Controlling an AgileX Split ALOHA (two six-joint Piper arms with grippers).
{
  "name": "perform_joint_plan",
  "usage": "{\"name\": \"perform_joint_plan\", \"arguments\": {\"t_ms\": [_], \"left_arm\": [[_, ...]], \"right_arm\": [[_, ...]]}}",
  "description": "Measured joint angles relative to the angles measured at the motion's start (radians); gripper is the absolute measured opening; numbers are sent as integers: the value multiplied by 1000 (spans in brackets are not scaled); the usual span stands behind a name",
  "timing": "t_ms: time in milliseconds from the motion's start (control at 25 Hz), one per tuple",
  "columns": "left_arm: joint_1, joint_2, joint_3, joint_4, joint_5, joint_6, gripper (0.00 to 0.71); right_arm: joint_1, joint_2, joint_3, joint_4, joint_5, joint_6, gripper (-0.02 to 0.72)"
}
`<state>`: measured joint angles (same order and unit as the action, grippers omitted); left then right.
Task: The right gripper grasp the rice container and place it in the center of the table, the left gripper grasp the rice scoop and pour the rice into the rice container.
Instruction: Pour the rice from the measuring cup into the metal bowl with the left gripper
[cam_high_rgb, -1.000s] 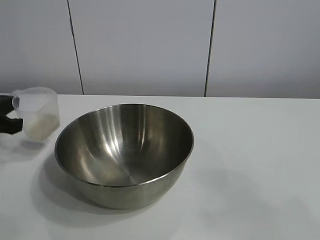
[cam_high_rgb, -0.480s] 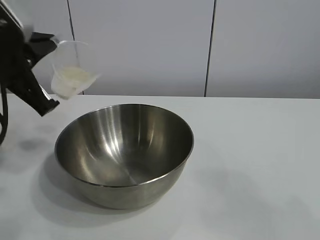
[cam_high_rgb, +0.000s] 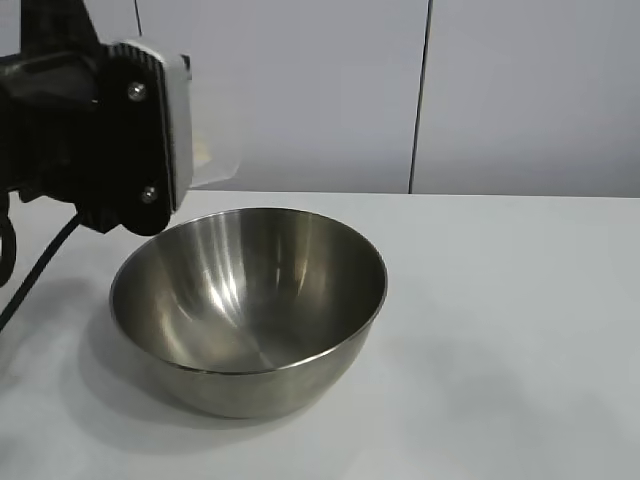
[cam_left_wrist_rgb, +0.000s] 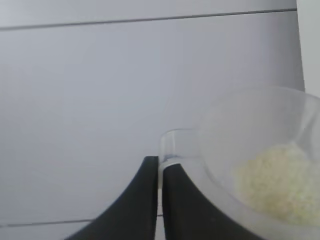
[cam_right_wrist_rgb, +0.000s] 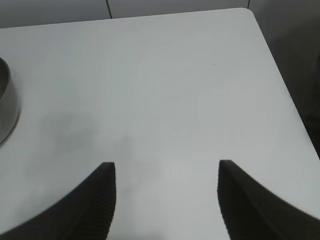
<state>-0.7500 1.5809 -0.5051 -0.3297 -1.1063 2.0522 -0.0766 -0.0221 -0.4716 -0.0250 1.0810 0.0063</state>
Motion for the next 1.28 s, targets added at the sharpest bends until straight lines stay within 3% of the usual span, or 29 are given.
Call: {"name": "perform_joint_plan", "arguments": {"t_ms": [200,840,960,1280], "left_arm": [[0,0,-27,15,-1,178,10],[0,0,-27,16,15,186,10],[0,0,-27,16,15,68,10],[5,0,-27,-75,15,-527,10]], "right_arm": [[0,0,0,0,0,0,408],[0,0,0,3,0,0,408],[0,0,0,3,0,0,408],[0,0,0,3,0,0,408]]}}
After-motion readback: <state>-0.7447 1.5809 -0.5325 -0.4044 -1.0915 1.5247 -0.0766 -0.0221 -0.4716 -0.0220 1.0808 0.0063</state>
